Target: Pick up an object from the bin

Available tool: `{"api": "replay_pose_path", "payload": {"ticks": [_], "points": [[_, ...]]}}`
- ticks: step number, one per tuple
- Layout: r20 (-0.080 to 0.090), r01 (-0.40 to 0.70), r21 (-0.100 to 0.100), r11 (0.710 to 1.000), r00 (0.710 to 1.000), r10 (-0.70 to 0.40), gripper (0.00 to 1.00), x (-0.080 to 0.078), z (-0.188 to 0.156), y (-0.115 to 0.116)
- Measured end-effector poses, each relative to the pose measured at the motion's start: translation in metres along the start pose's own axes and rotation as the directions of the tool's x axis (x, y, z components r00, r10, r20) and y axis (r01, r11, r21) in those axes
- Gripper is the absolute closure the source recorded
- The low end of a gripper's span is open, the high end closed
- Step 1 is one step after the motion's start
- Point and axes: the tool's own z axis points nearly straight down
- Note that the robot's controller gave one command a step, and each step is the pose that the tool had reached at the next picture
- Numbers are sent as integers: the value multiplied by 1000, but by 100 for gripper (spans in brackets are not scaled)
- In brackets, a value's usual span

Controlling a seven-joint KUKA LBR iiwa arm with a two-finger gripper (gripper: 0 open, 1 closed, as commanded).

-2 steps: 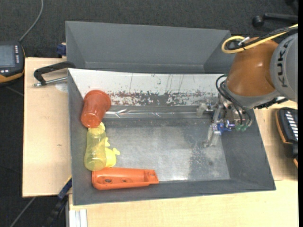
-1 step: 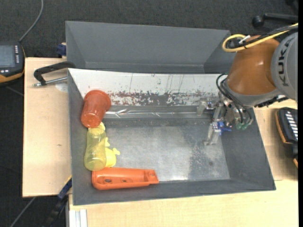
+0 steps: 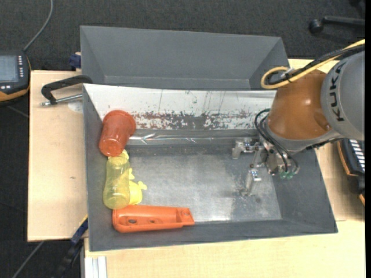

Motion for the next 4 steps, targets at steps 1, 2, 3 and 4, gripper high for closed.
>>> {"api": "replay_pose_path", "payload": {"ticks": [1, 2, 3, 4], "points": [[3, 33, 0, 999, 999, -33, 0, -26, 8, 54], [4, 57, -5, 998, 998, -57, 0, -31, 20, 53], [3, 54, 4, 999, 999, -54, 0, -8, 27, 47], [3, 30, -4, 1000, 1000, -30, 0, 13, 24, 109]]}}
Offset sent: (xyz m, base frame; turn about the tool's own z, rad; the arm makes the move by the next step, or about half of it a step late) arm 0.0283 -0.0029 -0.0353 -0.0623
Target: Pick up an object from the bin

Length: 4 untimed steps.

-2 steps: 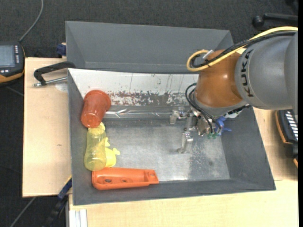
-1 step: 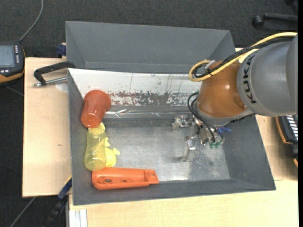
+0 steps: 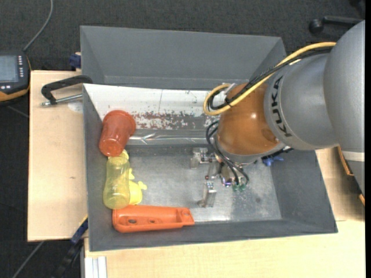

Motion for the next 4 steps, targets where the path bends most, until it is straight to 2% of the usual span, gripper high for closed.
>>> {"api": "replay_pose_path", "payload": {"ticks": [1, 2, 3, 4], "points": [[4, -4, -3, 1000, 1000, 4, 0, -14, -11, 22], [3, 46, 1, 999, 999, -46, 0, 3, 2, -3], [4, 50, -2, 999, 999, -50, 0, 26, 9, 2], [7, 38, -1, 999, 999, -38, 0, 24, 10, 26]]}}
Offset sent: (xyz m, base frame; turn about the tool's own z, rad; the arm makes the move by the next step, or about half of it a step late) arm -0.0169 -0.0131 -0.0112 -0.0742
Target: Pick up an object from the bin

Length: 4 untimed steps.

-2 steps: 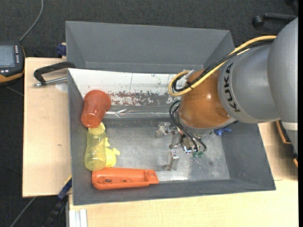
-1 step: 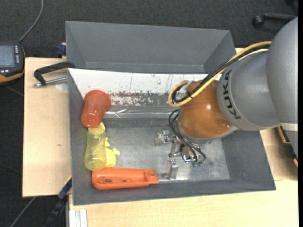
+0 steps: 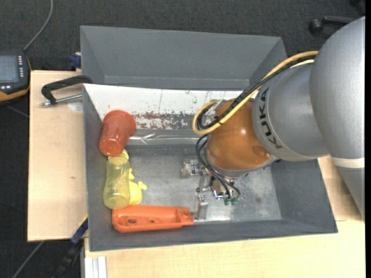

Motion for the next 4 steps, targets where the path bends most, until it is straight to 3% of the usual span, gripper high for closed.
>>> {"api": "replay_pose_path", "payload": {"ticks": [1, 2, 3, 4], "points": [[0, -28, -1, 1000, 1000, 28, 0, -4, 1, 45], [4, 119, -1, 993, 993, -119, 0, -5, 0, 55], [5, 96, -2, 995, 995, -96, 0, -12, 0, 30], [9, 163, -1, 987, 987, -163, 100, -57, 1, 31]]}}
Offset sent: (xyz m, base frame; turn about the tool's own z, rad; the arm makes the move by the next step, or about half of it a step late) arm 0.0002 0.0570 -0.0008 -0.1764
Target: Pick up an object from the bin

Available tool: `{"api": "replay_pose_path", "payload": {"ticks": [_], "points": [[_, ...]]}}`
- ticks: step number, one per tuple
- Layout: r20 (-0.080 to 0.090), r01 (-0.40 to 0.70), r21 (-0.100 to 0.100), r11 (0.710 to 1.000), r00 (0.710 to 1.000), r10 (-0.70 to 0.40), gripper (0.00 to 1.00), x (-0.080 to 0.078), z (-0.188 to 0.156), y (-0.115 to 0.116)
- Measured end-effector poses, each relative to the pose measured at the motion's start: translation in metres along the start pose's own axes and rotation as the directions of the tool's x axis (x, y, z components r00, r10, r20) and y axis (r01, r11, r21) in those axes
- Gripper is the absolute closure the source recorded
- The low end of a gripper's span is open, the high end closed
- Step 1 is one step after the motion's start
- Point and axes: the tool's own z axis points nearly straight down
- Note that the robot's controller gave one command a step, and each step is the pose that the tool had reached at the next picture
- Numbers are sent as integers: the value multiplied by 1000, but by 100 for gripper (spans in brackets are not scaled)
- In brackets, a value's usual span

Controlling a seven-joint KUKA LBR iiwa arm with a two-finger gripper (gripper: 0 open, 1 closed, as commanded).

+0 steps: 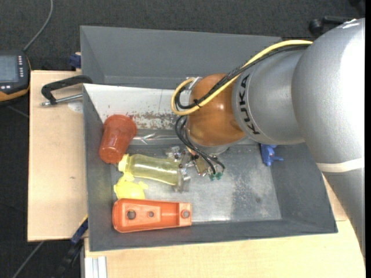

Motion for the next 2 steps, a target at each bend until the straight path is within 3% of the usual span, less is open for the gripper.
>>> {"api": "replay_pose_path", "payload": {"ticks": [1, 2], "points": [[0, 0, 0, 1000, 1000, 0, 100, 0, 0, 0], [5, 13, -1, 1000, 1000, -13, 100, -16, -88, -7]]}}
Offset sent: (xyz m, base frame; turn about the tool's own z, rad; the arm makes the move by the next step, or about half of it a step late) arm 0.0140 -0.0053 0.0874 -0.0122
